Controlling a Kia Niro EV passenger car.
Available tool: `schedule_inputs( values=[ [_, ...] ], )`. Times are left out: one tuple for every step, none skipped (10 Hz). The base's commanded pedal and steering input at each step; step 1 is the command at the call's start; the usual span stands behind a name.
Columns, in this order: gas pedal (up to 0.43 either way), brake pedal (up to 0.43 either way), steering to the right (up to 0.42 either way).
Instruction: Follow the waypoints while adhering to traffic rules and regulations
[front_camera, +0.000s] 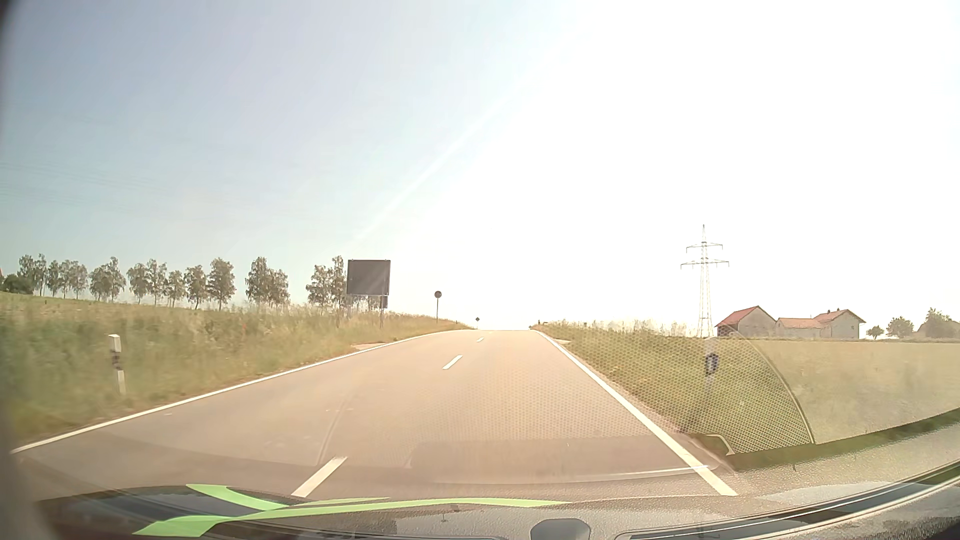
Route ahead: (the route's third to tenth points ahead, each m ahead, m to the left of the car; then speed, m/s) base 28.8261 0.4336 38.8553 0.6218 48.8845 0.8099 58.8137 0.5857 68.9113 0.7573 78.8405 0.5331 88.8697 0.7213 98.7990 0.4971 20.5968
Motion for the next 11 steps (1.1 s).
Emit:
schedule_inputs(
  values=[
    [0.26, 0.0, -0.001],
    [0.22, 0.0, -0.001],
    [0.22, 0.0, -0.001],
    [0.22, 0.0, -0.001],
    [0.22, 0.0, -0.001],
    [0.22, 0.0, -0.001],
    [0.22, 0.0, -0.001],
    [0.22, 0.0, -0.001],
    [0.209, 0.0, -0.001],
    [0.197, 0.0, -0.001],
    [0.197, 0.0, -0.001]
  ],
)
